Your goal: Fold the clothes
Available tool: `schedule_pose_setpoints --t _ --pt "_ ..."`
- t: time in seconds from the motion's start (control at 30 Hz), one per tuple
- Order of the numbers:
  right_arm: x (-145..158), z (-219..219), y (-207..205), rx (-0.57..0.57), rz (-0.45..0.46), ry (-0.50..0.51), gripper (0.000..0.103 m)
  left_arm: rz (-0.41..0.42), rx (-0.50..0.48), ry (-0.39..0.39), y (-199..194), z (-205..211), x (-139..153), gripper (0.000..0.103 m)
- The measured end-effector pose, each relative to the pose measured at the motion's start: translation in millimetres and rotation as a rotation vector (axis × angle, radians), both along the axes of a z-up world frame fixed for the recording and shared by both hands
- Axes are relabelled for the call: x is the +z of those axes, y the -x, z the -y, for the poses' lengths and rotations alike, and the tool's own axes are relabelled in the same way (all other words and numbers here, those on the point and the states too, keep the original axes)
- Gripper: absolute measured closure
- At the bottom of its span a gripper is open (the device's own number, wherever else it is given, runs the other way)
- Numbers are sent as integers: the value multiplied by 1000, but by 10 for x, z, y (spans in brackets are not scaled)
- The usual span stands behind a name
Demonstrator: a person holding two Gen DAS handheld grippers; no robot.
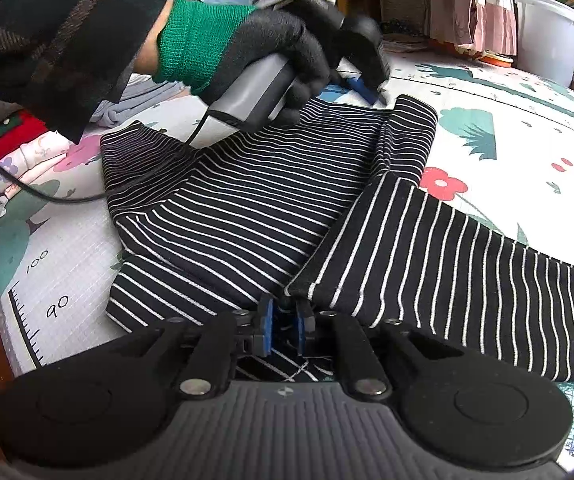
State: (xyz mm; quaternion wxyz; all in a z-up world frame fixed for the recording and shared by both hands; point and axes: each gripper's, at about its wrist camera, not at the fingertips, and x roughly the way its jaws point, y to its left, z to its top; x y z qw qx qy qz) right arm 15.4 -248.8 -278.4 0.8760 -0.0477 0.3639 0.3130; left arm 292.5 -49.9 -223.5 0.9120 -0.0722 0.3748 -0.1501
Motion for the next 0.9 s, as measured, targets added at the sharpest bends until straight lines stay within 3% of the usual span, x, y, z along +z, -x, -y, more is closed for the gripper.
schedule_pose_setpoints --t 0.07,0.17,0.27,0.33,0.43,0.53,0.63,0.73,0.9 --pt "-14 -11 -3 3 1 -3 85 -6 -56 -55 -31 131 -43 95" --pt "-43 -46 -3 2 2 -8 82 -104 -85 -119 -226 230 -261 87" --pt "-52 -94 7 2 1 -10 75 -53 -157 -181 -253 508 -80 87" --pt "-55 -130 22 12 3 -8 63 -24 -295 -142 -175 767 66 80" --pt "-62 -190 49 30 11 1 50 -77 -566 -67 -71 1250 27 61" --pt "-68 -244 75 46 17 7 48 -90 -790 -117 74 1773 -123 60" --pt "-76 -254 74 38 15 0 47 -109 -945 -145 186 2195 -304 60" --pt "-90 -275 84 41 19 -1 45 -127 -1031 -180 261 2580 -498 60" --pt "-111 -290 94 43 24 -7 44 -130 -1063 -216 331 2923 -629 61"
